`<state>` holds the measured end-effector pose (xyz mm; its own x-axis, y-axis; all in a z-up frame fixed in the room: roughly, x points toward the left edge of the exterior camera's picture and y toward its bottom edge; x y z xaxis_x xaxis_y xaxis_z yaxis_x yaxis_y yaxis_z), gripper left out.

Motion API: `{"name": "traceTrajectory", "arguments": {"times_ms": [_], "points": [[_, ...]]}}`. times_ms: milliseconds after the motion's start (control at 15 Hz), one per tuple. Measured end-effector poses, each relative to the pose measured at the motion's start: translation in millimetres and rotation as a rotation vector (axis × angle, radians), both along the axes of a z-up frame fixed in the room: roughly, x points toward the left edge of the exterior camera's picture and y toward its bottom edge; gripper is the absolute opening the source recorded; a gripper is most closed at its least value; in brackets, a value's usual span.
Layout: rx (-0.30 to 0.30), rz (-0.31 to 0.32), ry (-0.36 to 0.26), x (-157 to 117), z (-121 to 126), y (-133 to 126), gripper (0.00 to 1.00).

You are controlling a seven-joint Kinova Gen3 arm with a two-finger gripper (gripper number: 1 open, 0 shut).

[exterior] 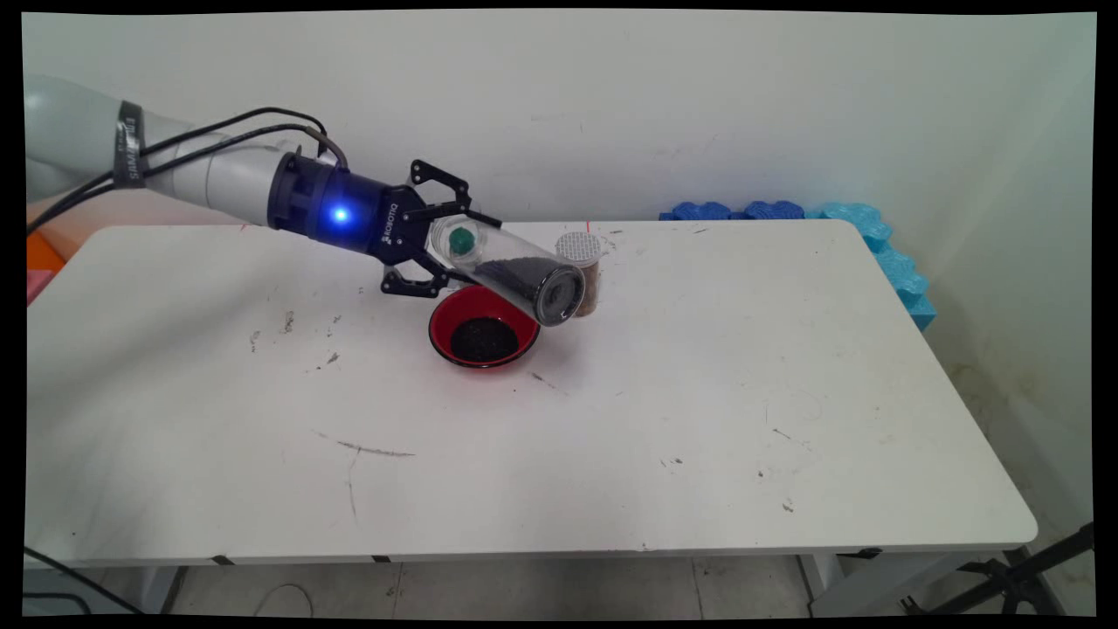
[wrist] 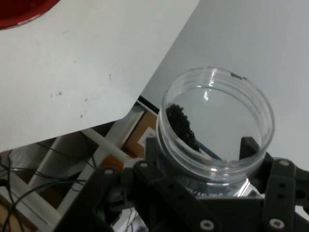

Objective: Pour the black seasoning powder in the red bowl

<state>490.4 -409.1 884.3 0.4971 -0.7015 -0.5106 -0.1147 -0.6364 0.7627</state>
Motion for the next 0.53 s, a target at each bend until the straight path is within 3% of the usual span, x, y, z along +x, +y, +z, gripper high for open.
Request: {"name": "traceTrajectory", "arguments": {"times_ms": [533], "points": [[0.078,0.042,0.055,2.4,-11.8,-3.9,0.0]]}}
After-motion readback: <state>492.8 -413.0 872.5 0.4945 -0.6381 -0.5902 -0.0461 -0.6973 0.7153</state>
